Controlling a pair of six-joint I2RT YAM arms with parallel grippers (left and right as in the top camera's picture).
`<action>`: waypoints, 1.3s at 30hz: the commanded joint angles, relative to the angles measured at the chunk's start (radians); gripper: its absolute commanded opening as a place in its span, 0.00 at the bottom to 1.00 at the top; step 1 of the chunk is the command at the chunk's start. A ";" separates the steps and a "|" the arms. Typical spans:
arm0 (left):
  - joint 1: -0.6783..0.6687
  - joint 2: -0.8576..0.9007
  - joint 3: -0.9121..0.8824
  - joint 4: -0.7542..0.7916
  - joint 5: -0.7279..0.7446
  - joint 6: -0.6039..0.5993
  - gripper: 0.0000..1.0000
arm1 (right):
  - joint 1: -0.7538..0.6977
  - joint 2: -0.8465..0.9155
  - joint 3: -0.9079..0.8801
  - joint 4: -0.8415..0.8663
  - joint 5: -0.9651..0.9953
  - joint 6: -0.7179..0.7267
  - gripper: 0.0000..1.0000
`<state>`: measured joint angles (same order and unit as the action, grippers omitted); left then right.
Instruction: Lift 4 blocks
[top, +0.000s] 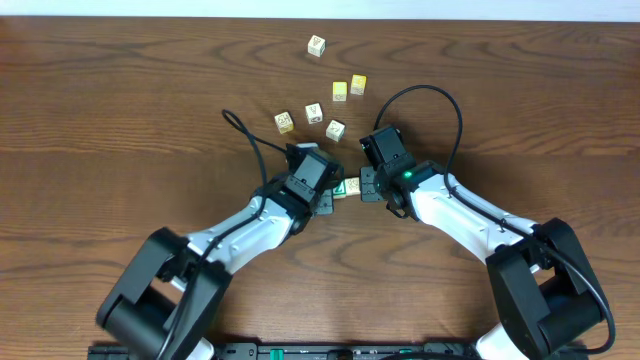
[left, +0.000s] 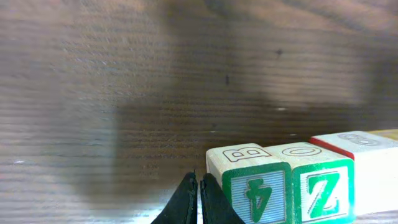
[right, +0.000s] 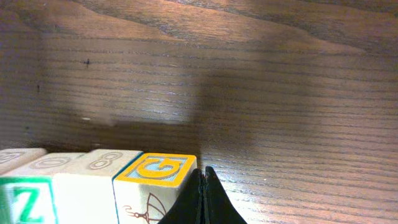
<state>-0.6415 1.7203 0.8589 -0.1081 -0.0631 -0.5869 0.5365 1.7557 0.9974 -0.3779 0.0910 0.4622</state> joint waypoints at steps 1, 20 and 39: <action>-0.095 0.005 0.074 0.080 0.299 -0.006 0.07 | 0.093 -0.001 0.030 0.055 -0.372 0.012 0.01; -0.095 0.005 0.074 0.088 0.299 -0.005 0.07 | 0.093 0.028 0.030 0.061 -0.365 0.012 0.01; -0.095 0.005 0.074 0.089 0.299 -0.006 0.07 | 0.093 0.048 0.030 0.092 -0.379 0.012 0.01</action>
<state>-0.6415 1.7382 0.8589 -0.0998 -0.0570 -0.6022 0.5365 1.7985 0.9974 -0.3496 0.0990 0.4576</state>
